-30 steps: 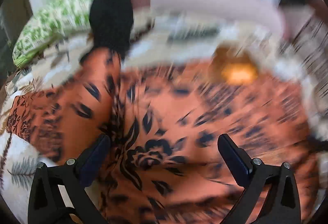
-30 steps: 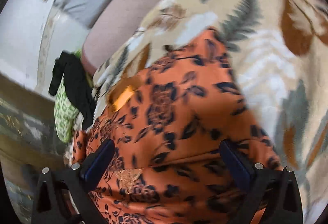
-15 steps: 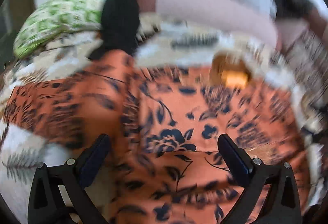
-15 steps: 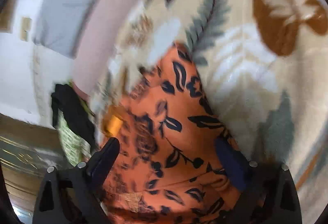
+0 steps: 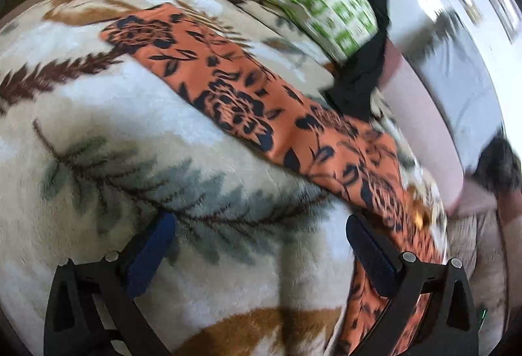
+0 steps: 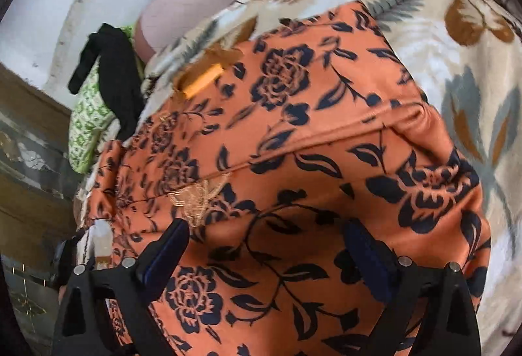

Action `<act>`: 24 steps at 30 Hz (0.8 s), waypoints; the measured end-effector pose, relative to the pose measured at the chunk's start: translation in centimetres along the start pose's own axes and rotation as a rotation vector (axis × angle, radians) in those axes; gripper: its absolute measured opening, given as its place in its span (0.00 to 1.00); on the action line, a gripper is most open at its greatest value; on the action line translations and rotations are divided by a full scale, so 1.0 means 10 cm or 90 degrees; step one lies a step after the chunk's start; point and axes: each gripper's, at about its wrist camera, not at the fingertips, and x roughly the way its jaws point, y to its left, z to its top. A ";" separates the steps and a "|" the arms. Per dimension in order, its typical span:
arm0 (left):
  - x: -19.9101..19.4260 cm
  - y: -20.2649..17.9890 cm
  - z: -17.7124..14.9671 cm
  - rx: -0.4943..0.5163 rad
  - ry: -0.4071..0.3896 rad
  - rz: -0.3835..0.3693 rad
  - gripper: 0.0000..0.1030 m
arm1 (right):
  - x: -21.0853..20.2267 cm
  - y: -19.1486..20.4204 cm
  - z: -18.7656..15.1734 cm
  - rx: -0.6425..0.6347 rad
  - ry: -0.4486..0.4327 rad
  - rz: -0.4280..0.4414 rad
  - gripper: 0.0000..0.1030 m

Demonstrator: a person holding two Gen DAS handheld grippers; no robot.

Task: Fold small clothes

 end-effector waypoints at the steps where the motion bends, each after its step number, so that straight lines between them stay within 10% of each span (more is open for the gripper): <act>1: -0.05 0.01 0.03 -0.005 -0.004 -0.006 1.00 | 0.02 0.00 0.01 0.005 0.002 0.000 0.94; 19: 0.21 0.96 1.13 -0.262 -0.099 -0.083 0.97 | -0.03 -0.05 -0.02 -0.006 0.002 -0.015 0.94; 24: 0.30 1.00 1.24 -0.286 -0.087 -0.028 0.66 | -0.02 -0.02 -0.03 -0.003 -0.004 -0.018 0.95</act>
